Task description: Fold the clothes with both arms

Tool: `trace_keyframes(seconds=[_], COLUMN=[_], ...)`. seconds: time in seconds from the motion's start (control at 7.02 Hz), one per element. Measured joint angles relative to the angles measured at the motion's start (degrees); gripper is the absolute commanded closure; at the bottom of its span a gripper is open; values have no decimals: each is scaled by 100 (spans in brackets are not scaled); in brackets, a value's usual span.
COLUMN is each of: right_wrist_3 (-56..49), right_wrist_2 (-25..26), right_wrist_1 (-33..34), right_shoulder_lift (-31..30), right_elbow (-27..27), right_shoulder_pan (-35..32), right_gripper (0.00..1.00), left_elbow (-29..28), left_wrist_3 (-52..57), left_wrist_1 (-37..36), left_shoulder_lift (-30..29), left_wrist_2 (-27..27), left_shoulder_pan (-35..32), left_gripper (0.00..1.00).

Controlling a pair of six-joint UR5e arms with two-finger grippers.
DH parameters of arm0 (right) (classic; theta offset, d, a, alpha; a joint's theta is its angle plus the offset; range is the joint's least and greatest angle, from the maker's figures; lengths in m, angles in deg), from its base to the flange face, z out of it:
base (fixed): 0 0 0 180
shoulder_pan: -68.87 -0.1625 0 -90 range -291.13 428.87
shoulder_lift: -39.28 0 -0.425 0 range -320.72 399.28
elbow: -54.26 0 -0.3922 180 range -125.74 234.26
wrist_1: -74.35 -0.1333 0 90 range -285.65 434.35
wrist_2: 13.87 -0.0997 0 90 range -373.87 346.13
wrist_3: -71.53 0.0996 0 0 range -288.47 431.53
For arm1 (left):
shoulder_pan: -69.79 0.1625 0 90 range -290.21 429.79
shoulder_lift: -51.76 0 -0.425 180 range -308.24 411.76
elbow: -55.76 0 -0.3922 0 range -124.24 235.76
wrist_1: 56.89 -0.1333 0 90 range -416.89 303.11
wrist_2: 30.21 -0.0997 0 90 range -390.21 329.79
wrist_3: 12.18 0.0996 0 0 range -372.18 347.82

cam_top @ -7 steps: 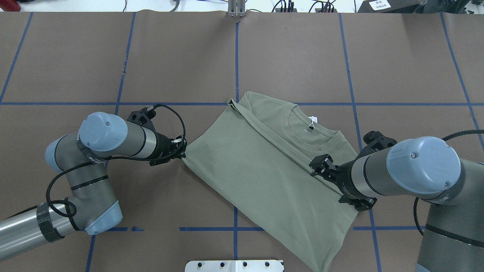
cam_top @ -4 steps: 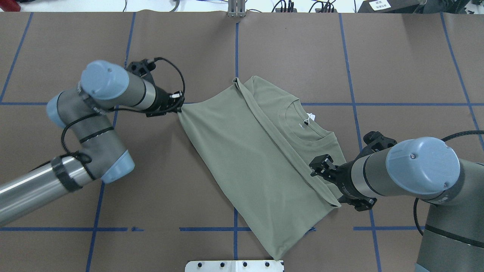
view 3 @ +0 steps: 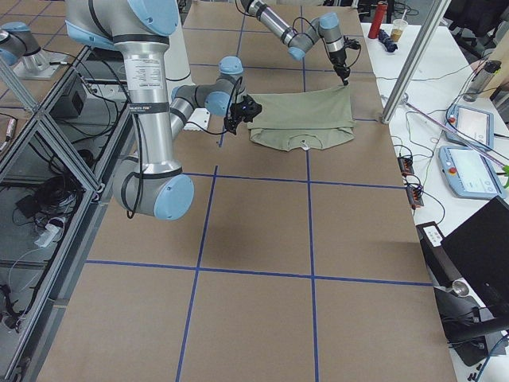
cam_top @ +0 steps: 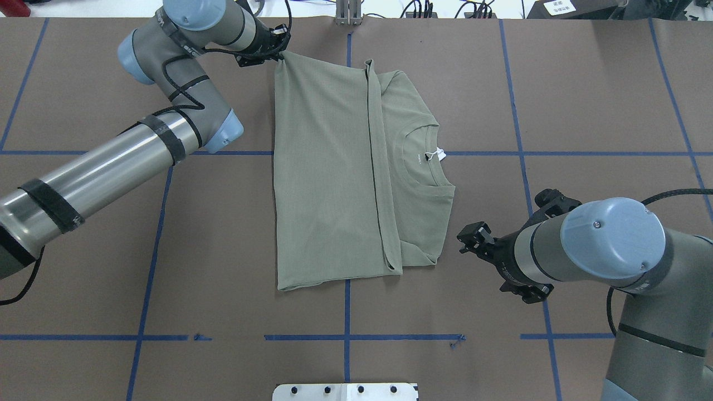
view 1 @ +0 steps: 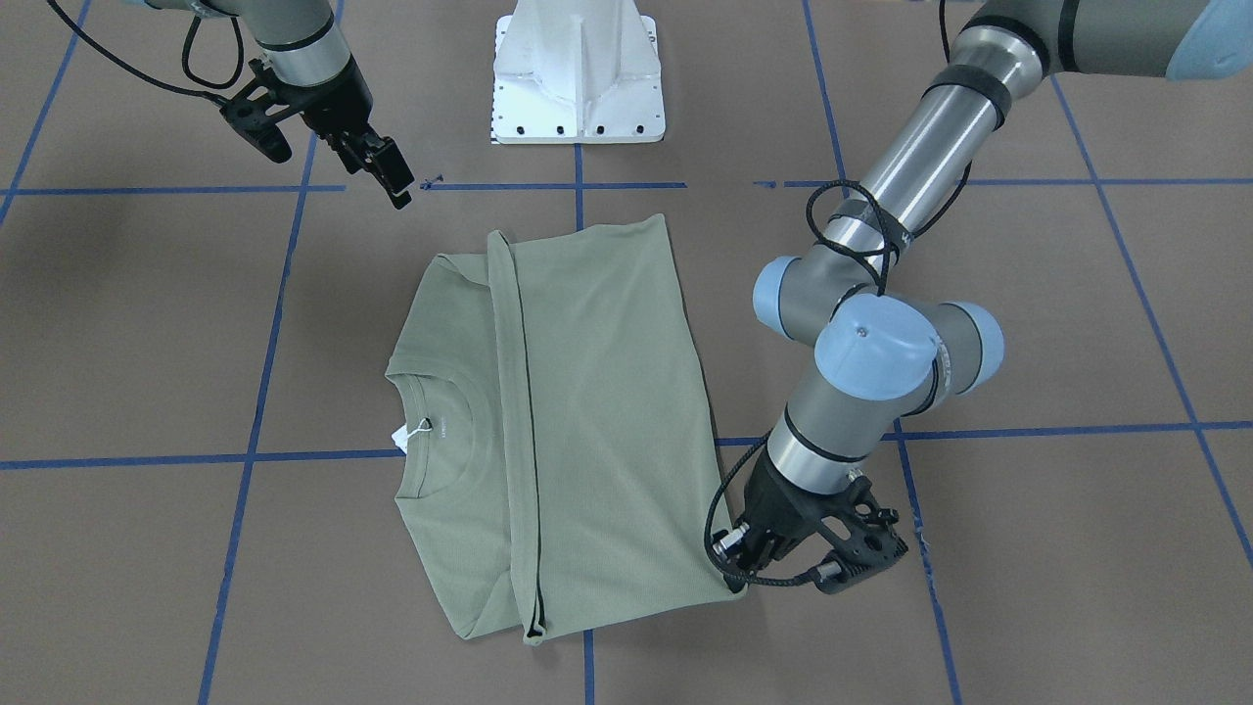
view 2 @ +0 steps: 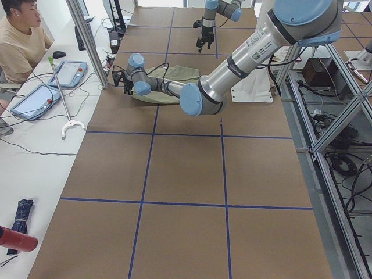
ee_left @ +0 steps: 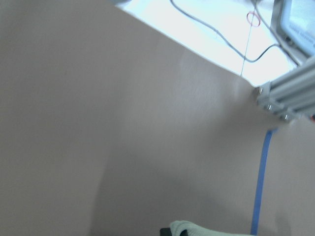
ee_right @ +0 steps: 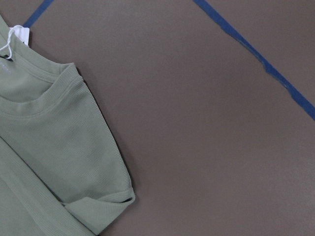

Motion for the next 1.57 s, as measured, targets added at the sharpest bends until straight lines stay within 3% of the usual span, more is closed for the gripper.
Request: trace_keyframes(seconds=[0.14,0.28,0.43,0.57,1.0,1.57], right_wrist_3=[3,7,8,-20,-1467,-5513], right_wrist_2=[94,197,266,311,255,183], right_wrist_1=[-1,-5,-10,-9,129,1466], right_shoulder_lift=[72,176,445,817,1454,2507], right_elbow=[-10,-66,-256,-562,-1111,-1970], right_shoulder_pan=[1,18,40,52,67,87], right_gripper=[0,0,0,0,0,0], left_elbow=[-277,-406,-439,-298,1492,1832], left_wrist_3=[0,-12,-23,-26,-14,-12], left_wrist_1=[198,274,300,292,179,161], left_shoulder_lift=[-117,-207,-254,-213,1049,1416], left_wrist_2=[-43,-53,-36,75,852,1029], left_shoulder_pan=[-19,-24,-27,-35,-38,-37], left_gripper=[90,46,38,38,37,37])
